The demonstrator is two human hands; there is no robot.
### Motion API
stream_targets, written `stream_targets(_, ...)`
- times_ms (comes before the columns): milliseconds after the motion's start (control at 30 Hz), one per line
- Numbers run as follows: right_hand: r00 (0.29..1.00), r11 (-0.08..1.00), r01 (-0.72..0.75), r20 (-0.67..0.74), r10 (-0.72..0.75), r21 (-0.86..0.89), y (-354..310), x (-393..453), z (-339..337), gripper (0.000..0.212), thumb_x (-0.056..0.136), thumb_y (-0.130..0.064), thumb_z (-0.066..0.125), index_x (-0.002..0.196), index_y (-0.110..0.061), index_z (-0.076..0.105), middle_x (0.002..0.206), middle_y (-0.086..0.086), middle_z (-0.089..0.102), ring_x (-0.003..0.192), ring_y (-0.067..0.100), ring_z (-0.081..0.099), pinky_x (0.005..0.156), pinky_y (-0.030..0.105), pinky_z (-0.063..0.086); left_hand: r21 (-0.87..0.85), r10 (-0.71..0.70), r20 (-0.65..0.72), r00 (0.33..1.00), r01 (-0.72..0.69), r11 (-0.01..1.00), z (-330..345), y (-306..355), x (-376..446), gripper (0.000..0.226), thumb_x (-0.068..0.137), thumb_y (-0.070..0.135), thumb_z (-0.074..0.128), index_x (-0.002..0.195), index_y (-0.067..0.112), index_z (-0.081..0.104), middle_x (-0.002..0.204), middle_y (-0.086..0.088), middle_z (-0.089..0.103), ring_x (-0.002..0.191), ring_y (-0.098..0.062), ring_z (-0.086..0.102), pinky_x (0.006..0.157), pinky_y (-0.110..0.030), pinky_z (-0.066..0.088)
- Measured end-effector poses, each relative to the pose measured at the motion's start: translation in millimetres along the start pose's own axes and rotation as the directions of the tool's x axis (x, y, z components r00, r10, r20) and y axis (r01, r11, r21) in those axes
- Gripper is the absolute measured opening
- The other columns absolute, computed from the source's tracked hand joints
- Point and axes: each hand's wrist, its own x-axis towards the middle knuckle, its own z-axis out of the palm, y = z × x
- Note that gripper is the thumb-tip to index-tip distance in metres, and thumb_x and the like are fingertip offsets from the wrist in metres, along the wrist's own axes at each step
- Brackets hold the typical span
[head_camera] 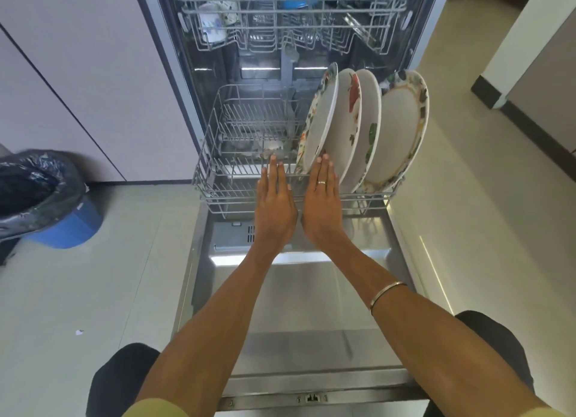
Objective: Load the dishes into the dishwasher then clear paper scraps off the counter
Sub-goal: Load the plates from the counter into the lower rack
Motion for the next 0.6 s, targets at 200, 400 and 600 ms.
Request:
stream_targets(200,0.999,0.998,0.025,0.034,-0.024,-0.053,6.5,29.1,9.6,0.076,0.095,-0.015,0.033,0.151,0.004,-0.014,0.16,0.021,-0.016,0.15,0.034,-0.011,0.122,0.046,0.009,-0.037,-0.09,0.084,0.992,0.093,0.995,0.5,3.9,26.3,0.053,0.109,0.025,0.022,0.157,0.009,0.005,0.166,-0.006,-0.006,0.152,-0.022,-0.003,0.124,-0.043,0.013)
stream_targets(400,0.993,0.996,0.059,0.101,-0.052,-0.061,10.9,56.7,11.7,0.089,0.095,-0.018,0.049,0.15,0.004,-0.017,0.16,0.021,-0.02,0.149,0.034,-0.014,0.123,0.044,0.005,-0.015,-0.136,0.117,0.984,0.138,0.99,8.2,1.6,54.9,0.055,0.107,0.013,0.031,0.157,0.008,0.01,0.166,-0.006,-0.006,0.152,-0.027,0.002,0.123,-0.042,0.013)
stream_targets(600,0.99,0.997,0.069,0.125,-0.064,-0.035,13.9,84.9,16.2,0.1,0.09,-0.023,0.059,0.15,0.005,-0.016,0.16,0.022,-0.016,0.15,0.034,-0.009,0.124,0.043,0.007,0.019,-0.145,0.152,0.978,0.144,0.989,15.7,-3.0,80.3,0.053,0.107,0.018,0.027,0.156,0.004,0.011,0.165,-0.009,-0.006,0.152,-0.031,0.003,0.123,-0.043,0.012)
